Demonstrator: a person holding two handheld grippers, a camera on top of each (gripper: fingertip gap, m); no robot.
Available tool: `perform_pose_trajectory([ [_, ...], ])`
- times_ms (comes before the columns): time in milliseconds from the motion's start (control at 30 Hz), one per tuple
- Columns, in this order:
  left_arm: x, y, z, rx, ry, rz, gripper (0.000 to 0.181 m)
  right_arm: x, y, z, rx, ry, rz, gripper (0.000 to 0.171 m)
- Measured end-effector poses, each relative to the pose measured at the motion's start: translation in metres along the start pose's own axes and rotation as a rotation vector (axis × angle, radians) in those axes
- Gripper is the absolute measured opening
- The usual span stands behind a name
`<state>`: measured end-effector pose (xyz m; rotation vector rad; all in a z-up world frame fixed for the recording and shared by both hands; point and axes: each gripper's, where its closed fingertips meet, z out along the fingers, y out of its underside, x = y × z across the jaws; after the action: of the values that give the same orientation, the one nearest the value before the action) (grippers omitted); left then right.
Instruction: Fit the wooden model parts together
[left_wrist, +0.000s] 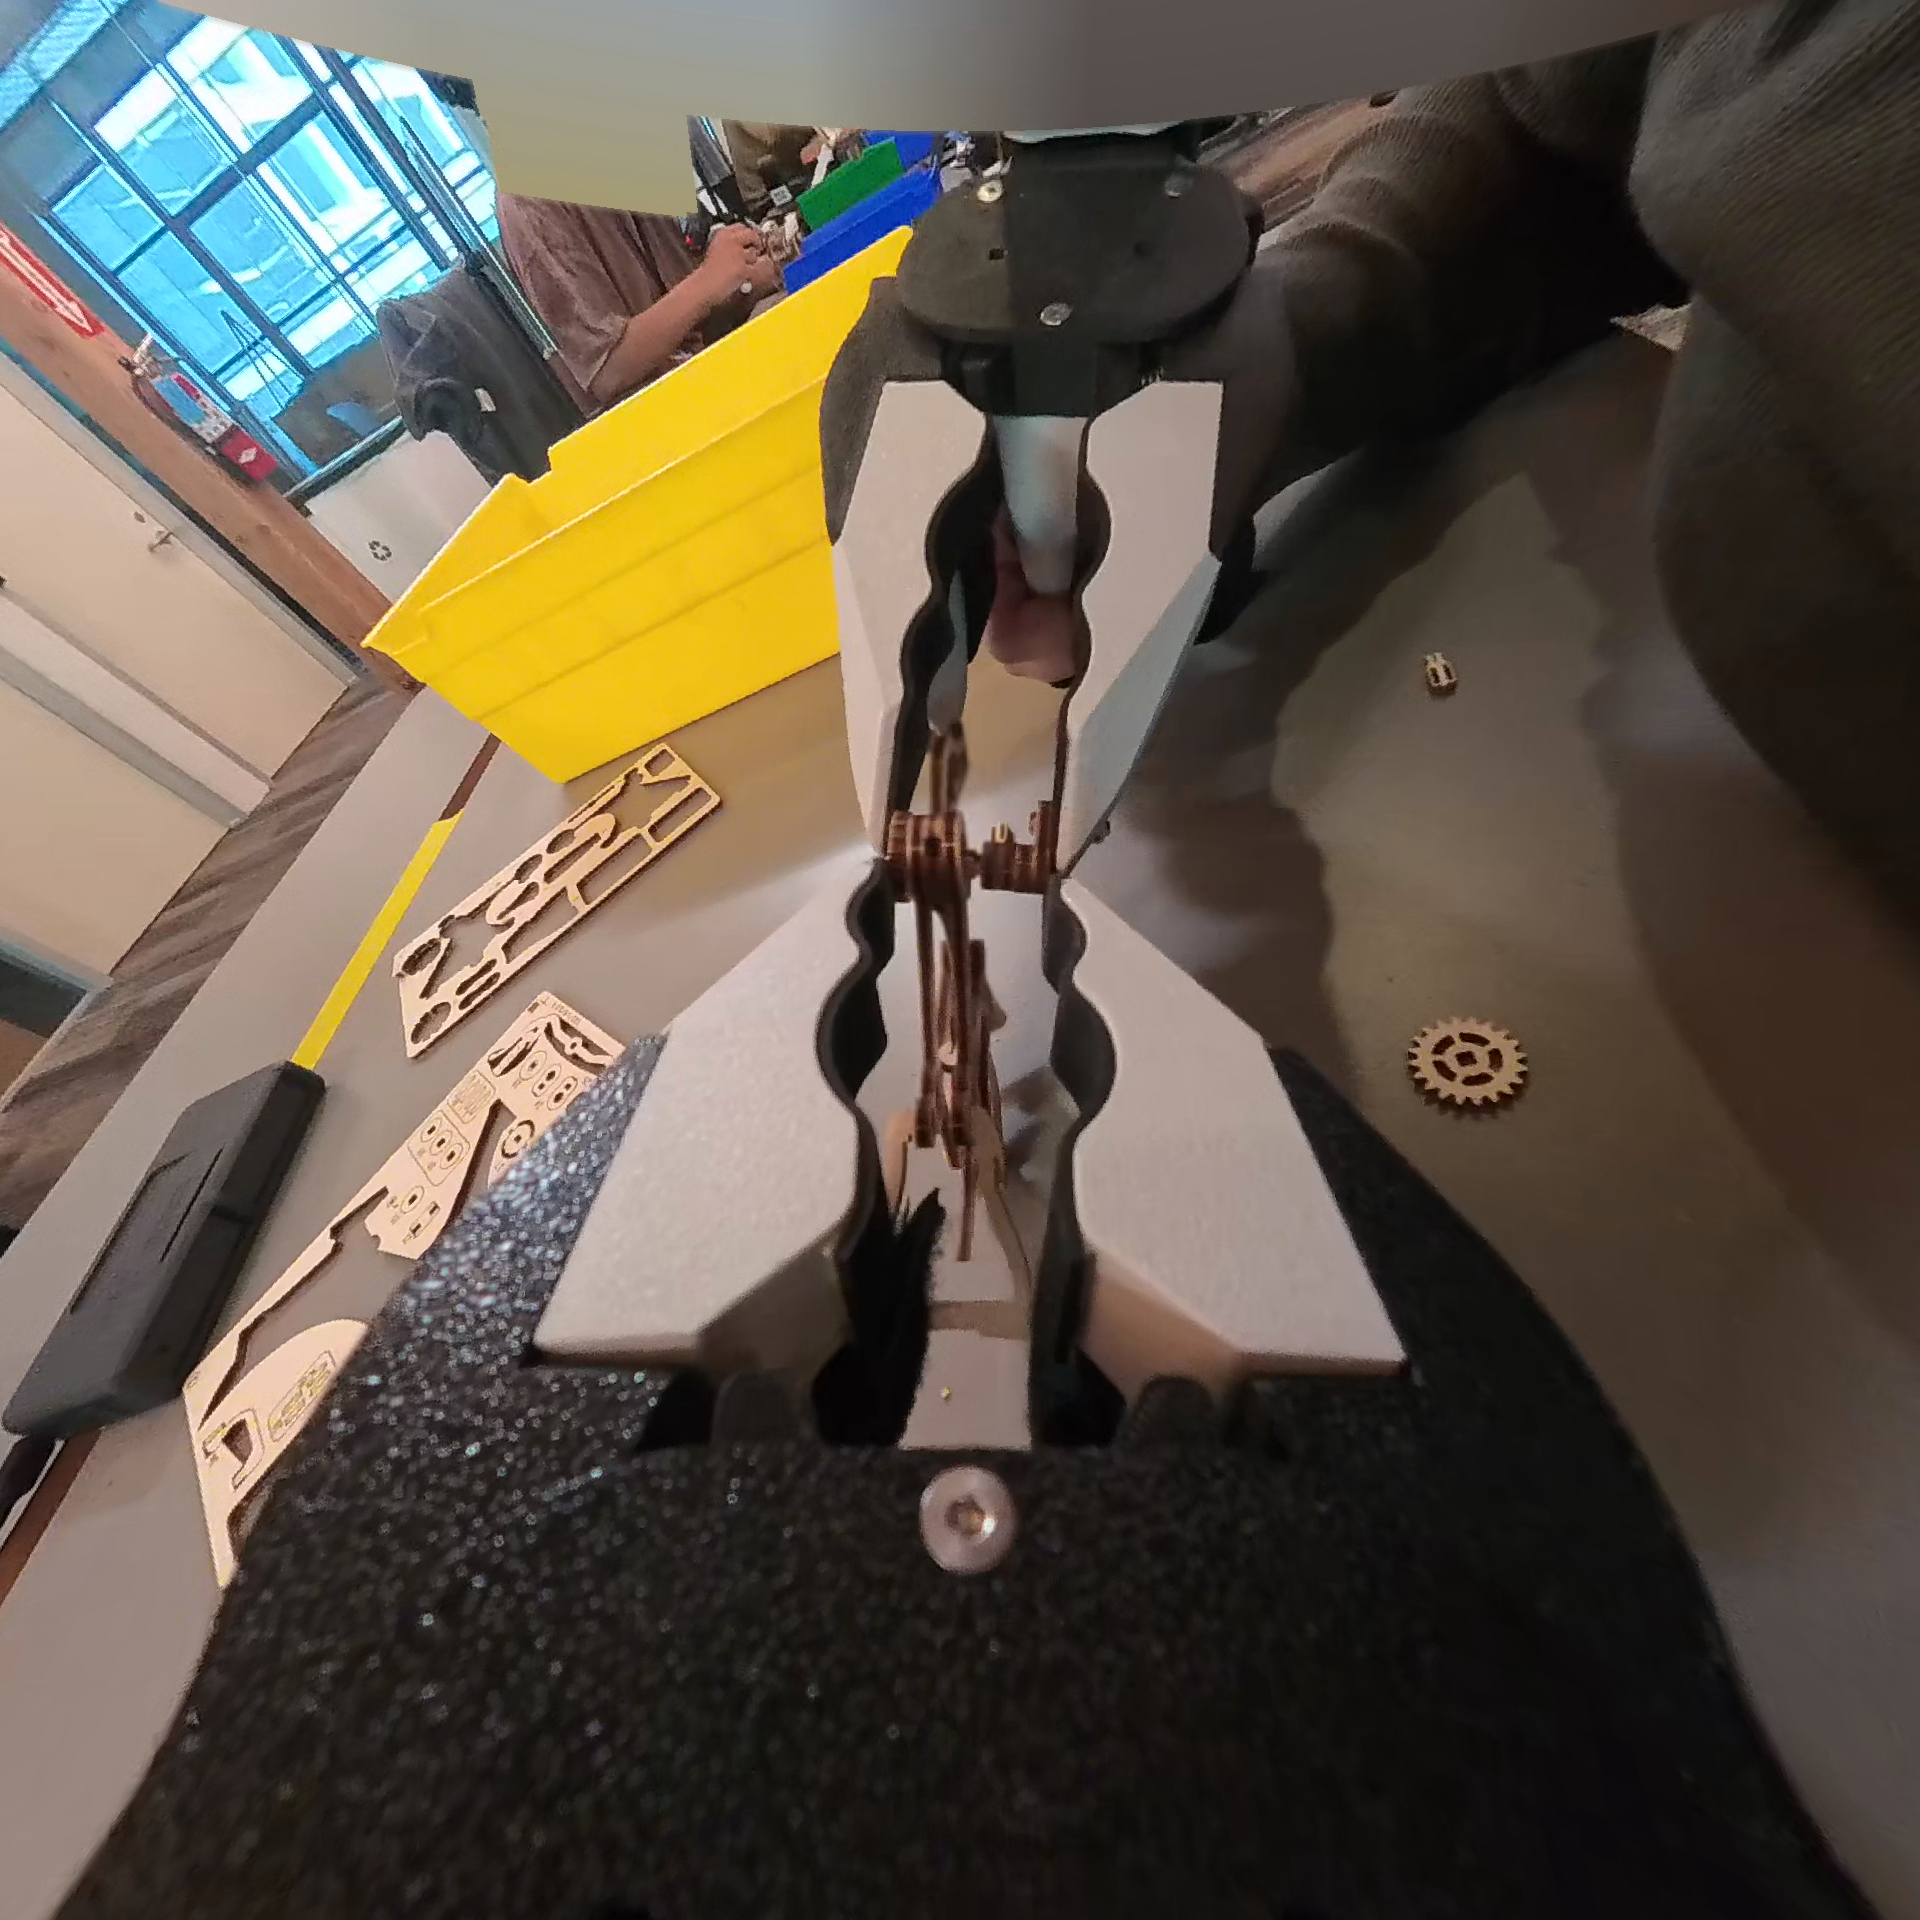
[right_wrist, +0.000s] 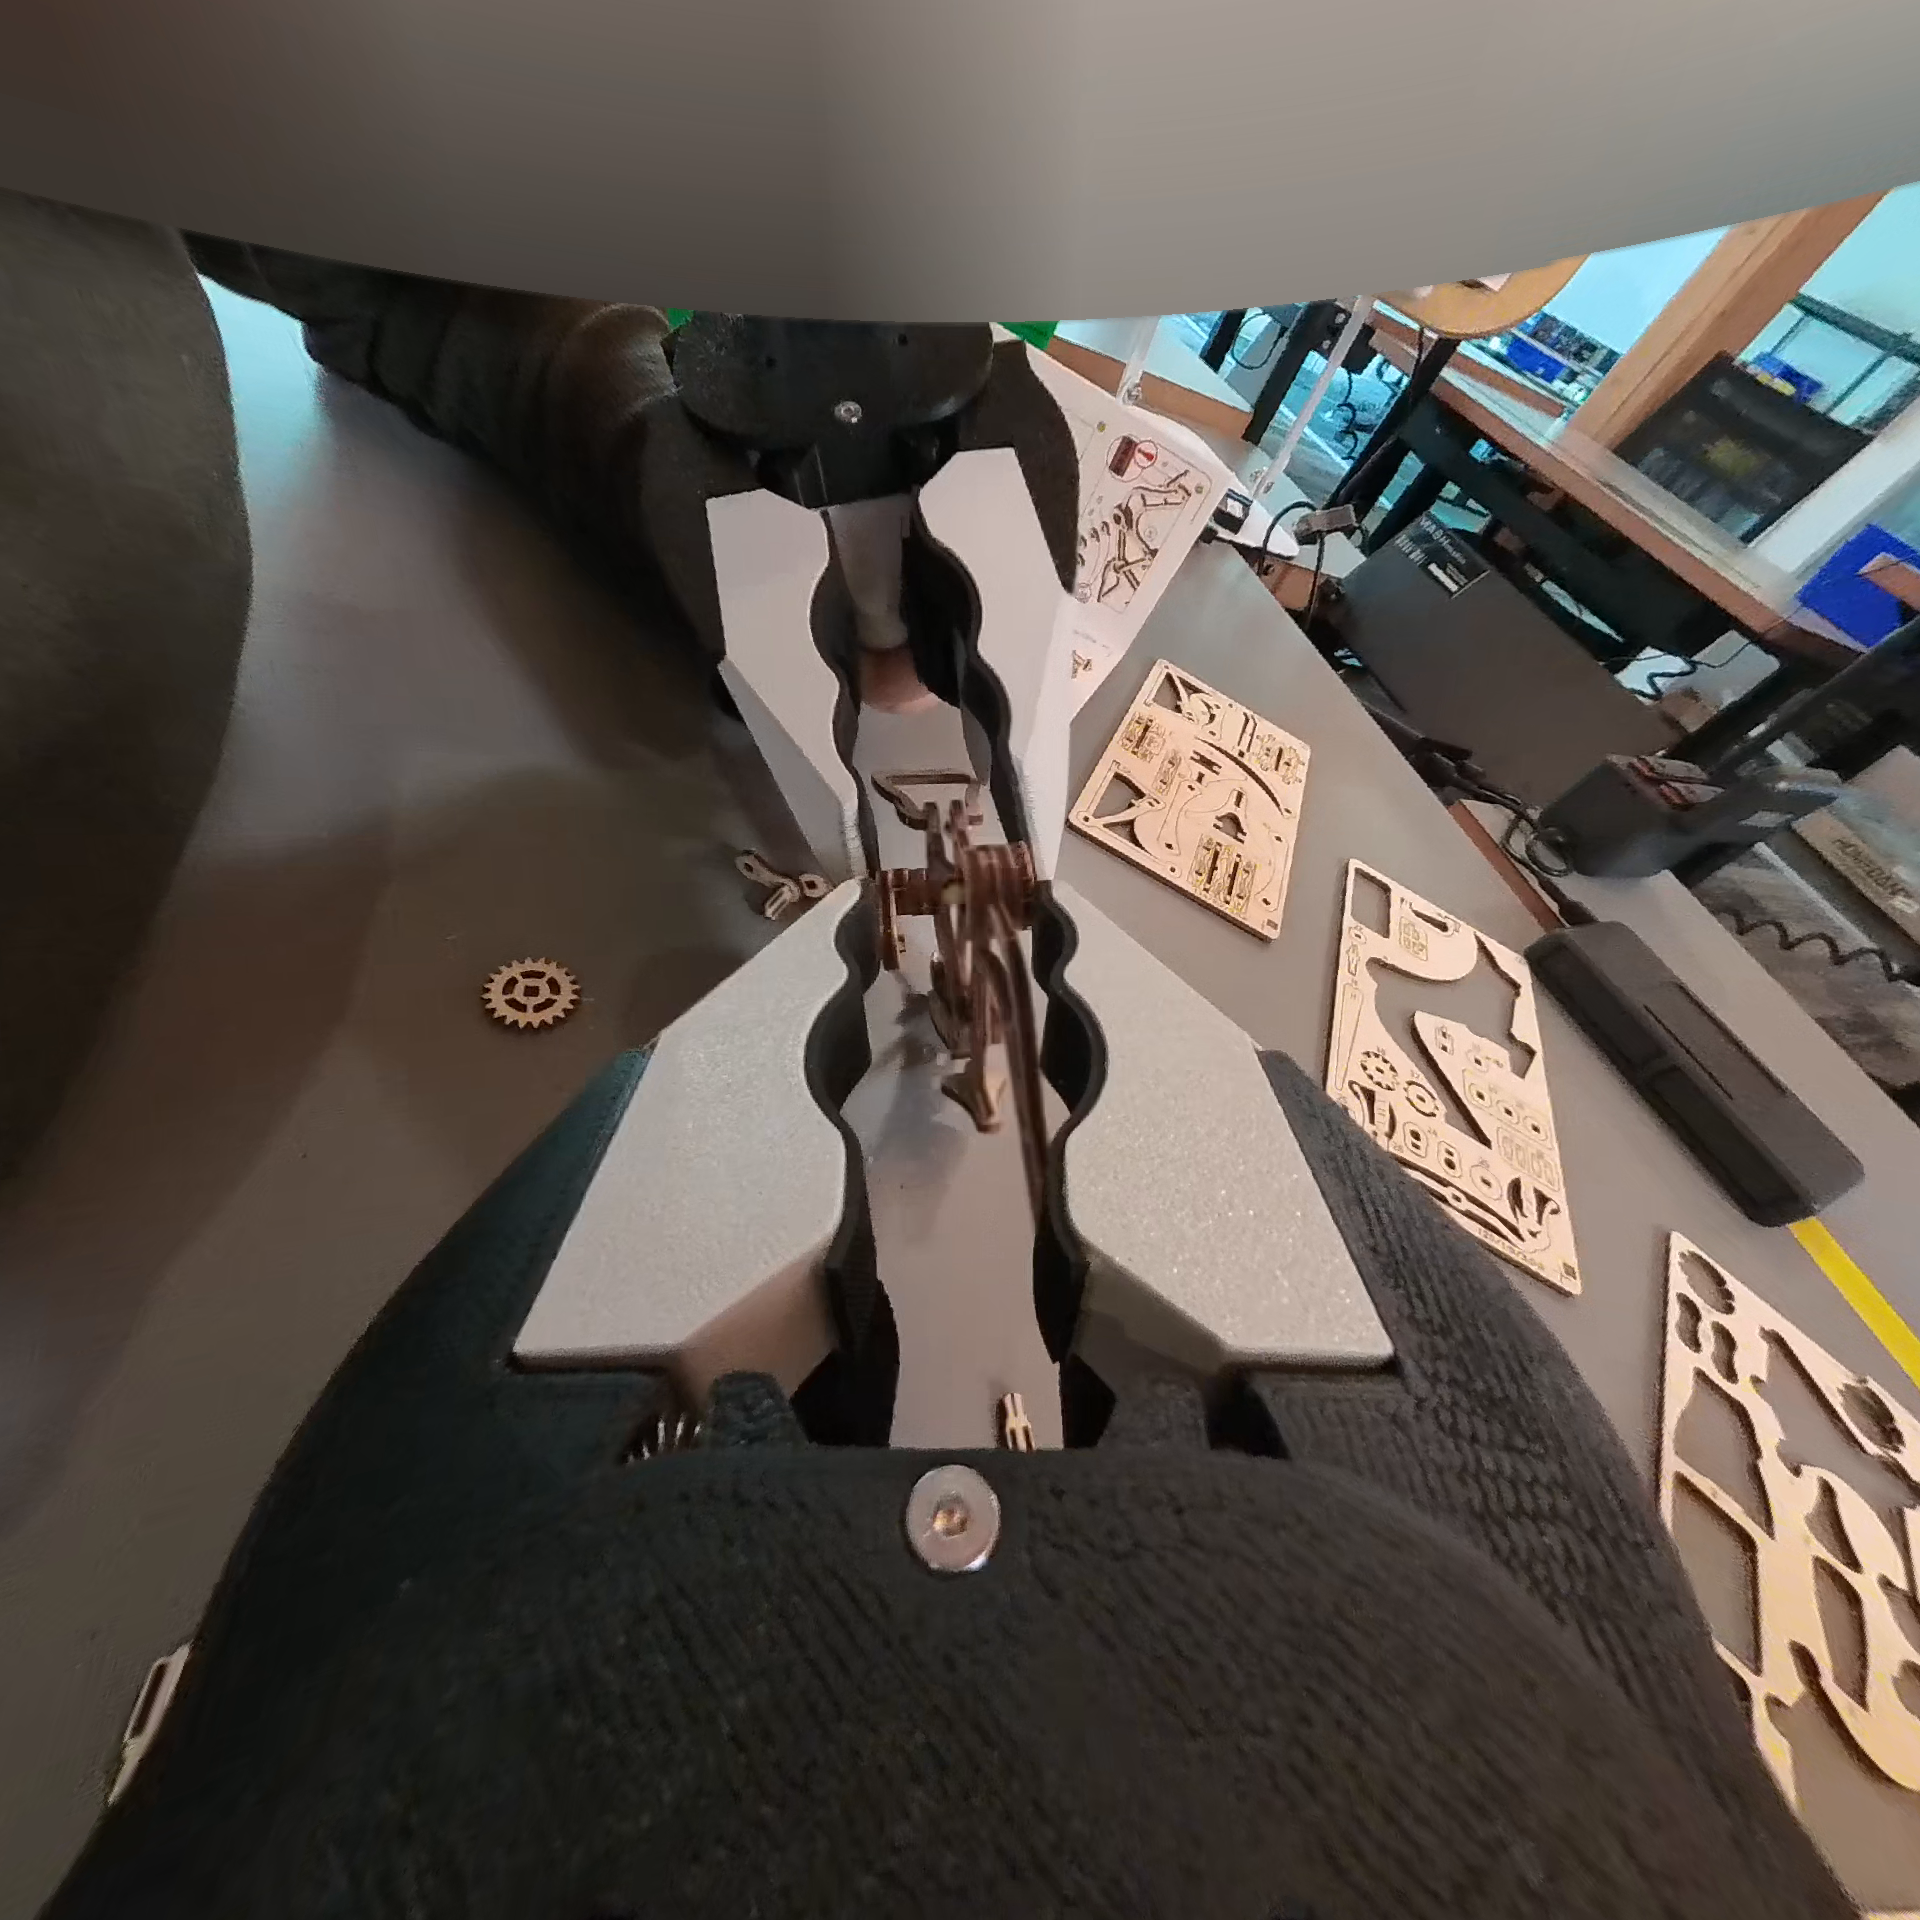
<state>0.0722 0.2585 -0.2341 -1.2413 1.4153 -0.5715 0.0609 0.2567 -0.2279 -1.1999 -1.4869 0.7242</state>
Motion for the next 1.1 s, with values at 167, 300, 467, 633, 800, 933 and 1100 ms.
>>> perform_pose_trajectory([
  [167, 0.0001, 0.0013, 0.0004, -0.013, -0.01, 0.023, 0.026, 0.0003, 0.001, 0.0002, -0.006, 0.011, -0.026, 0.027],
  [300, 0.0005, 0.0017, 0.0, -0.018, -0.009, 0.025, 0.025, -0.0001, 0.0011, 0.0005, -0.013, 0.02, -0.04, 0.027],
  [467, 0.0008, 0.0055, 0.0008, -0.036, -0.009, 0.024, 0.023, -0.001, 0.0042, 0.0016, -0.026, 0.032, -0.072, 0.023],
  [633, 0.0022, 0.0042, 0.0005, -0.024, -0.008, 0.035, 0.024, -0.0026, 0.0031, 0.0011, -0.014, 0.02, -0.076, 0.023],
  [800, 0.0025, 0.0049, 0.0006, -0.009, -0.016, 0.056, 0.021, -0.0032, 0.0037, 0.0018, 0.002, 0.028, -0.088, 0.024],
  [933, -0.0016, 0.0028, -0.0003, 0.017, -0.066, 0.081, 0.022, 0.0001, 0.0015, -0.0002, 0.015, 0.047, -0.096, 0.024],
  [1100, -0.0032, -0.0014, -0.0041, 0.052, -0.078, 0.128, 0.026, 0.0026, 0.0014, -0.0047, 0.028, 0.04, -0.09, 0.024],
])
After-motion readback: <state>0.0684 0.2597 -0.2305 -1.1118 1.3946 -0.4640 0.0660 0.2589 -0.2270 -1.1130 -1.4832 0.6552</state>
